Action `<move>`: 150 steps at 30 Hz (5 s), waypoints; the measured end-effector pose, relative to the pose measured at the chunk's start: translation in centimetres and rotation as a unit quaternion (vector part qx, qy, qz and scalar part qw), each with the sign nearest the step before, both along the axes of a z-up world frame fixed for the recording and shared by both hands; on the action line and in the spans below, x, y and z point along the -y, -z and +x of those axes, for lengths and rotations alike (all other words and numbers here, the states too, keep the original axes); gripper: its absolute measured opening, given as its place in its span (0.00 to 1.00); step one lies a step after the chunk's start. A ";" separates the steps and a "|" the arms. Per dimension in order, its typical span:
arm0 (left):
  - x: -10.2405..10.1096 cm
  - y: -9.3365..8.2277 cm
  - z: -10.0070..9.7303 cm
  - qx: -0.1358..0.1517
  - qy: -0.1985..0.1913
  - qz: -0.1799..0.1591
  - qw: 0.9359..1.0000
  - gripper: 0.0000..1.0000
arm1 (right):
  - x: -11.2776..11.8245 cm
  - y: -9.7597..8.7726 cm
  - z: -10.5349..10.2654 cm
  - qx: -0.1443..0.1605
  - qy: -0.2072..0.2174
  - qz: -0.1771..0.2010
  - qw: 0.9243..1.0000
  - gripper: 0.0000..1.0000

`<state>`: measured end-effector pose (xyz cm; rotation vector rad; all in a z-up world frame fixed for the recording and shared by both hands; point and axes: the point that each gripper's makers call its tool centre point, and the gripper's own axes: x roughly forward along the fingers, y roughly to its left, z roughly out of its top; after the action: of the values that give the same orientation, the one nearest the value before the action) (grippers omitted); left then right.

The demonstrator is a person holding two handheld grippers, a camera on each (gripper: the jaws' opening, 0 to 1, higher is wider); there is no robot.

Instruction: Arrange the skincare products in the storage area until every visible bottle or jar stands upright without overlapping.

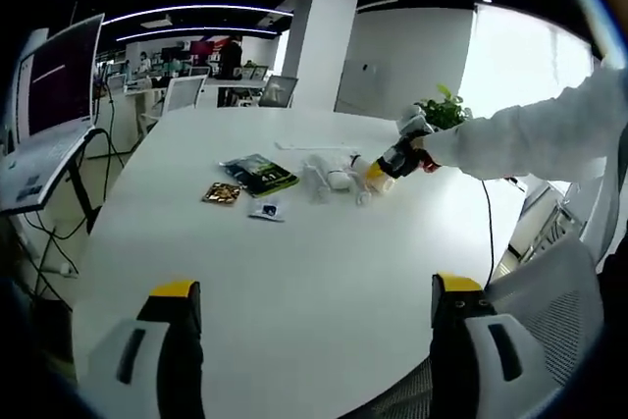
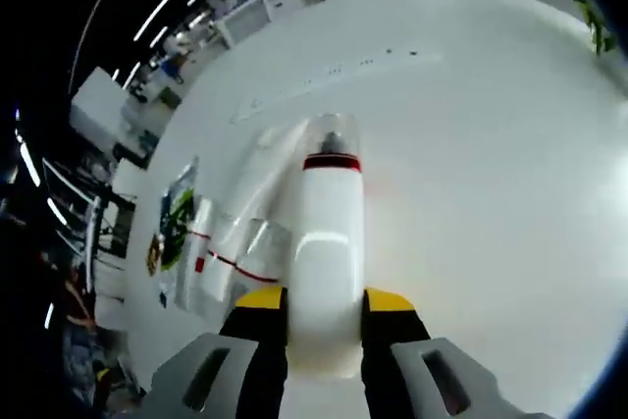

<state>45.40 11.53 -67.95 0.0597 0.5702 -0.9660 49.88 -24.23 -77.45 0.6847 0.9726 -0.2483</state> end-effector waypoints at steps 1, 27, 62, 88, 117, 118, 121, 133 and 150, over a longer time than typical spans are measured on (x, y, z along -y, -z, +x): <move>0.0 0.0 0.0 0.000 0.001 0.002 1.000 0.93 | 0.0 -0.1 -0.1 0.006 0.009 0.015 1.000 0.20; 7.6 -3.5 -0.8 -0.018 0.125 -0.034 0.991 0.93 | 0.5 -1.2 -1.7 0.165 0.099 0.242 0.951 0.20; 22.4 -5.9 3.3 -0.259 0.099 -0.261 0.925 0.78 | -8.3 -9.3 -5.4 0.279 -0.012 0.343 0.897 0.20; 26.4 -5.4 1.4 -0.347 0.105 -0.311 0.879 0.69 | -15.3 -14.4 -8.3 0.313 -0.092 0.394 0.860 0.21; 28.1 -5.9 1.3 -0.421 0.127 -0.335 0.833 0.29 | -14.8 -14.3 -9.5 0.317 -0.108 0.409 0.849 0.21; 28.1 -6.0 1.3 -0.420 0.128 -0.336 0.833 0.29 | -14.7 -14.3 -9.5 0.318 -0.110 0.409 0.848 0.21; 28.2 -5.9 1.2 -0.415 0.134 -0.336 0.835 0.28 | -14.6 -13.9 -9.6 0.318 -0.126 0.388 0.856 0.22; 28.4 -6.1 1.1 -0.378 0.136 -0.329 0.855 0.28 | -14.1 -13.3 -9.5 0.329 -0.157 0.345 0.865 0.23; 28.9 -5.1 0.9 -0.253 0.146 -0.279 0.915 0.28 | -12.7 -10.1 -8.7 0.312 -0.193 0.157 0.917 0.27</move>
<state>46.27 -17.40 -62.90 -0.6512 0.7506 -1.4224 41.19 -11.50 -67.30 0.7792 0.5086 0.4672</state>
